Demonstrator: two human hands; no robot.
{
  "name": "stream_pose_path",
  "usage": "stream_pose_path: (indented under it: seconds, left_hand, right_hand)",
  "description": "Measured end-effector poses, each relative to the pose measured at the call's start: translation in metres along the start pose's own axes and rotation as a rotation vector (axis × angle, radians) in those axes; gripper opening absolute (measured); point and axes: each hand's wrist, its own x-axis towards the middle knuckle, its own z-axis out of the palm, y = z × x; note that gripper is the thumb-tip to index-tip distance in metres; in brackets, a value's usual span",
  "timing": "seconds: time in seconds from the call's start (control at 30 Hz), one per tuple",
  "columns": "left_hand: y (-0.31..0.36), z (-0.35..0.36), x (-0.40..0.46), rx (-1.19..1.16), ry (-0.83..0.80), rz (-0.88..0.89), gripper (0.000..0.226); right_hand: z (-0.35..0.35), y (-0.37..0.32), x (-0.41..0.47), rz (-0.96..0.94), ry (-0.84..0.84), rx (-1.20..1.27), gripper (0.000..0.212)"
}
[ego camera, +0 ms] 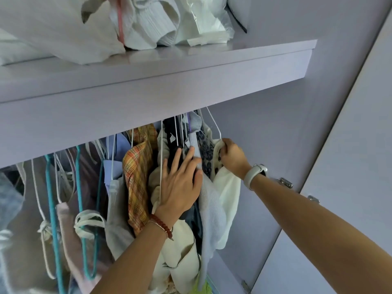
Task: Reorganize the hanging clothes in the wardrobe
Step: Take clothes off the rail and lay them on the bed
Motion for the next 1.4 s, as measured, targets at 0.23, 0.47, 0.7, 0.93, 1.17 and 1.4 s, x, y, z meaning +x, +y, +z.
stream_pose_path:
  seconds: [0.23, 0.47, 0.7, 0.93, 1.17, 1.4]
  left_hand:
    - [0.011, 0.011, 0.004, -0.008, 0.017, -0.011, 0.034]
    - [0.044, 0.011, 0.011, -0.081, 0.037, -0.076, 0.036]
    - [0.121, 0.031, 0.001, -0.296, 0.126, 0.309, 0.047]
    - [0.213, 0.088, -0.062, -0.387, -0.342, 0.659, 0.019]
    - [0.341, 0.095, -0.177, -0.672, -0.633, 0.926, 0.017]
    - [0.485, 0.078, -0.27, -0.796, -0.662, 1.058, 0.013]
  right_hand:
    - [-0.036, -0.001, 0.003, 0.082, 0.194, -0.194, 0.031]
    - [-0.053, 0.052, -0.108, 0.029, 0.264, -0.18, 0.029]
    - [-0.102, 0.111, -0.267, -0.009, 0.341, -0.398, 0.045]
    - [-0.174, 0.14, -0.427, 0.169, 0.396, -0.674, 0.047]
    - [-0.22, 0.147, -0.596, 0.654, 0.494, -0.732, 0.025]
    - [-0.269, 0.123, -0.718, 0.9, 0.721, -0.774, 0.025]
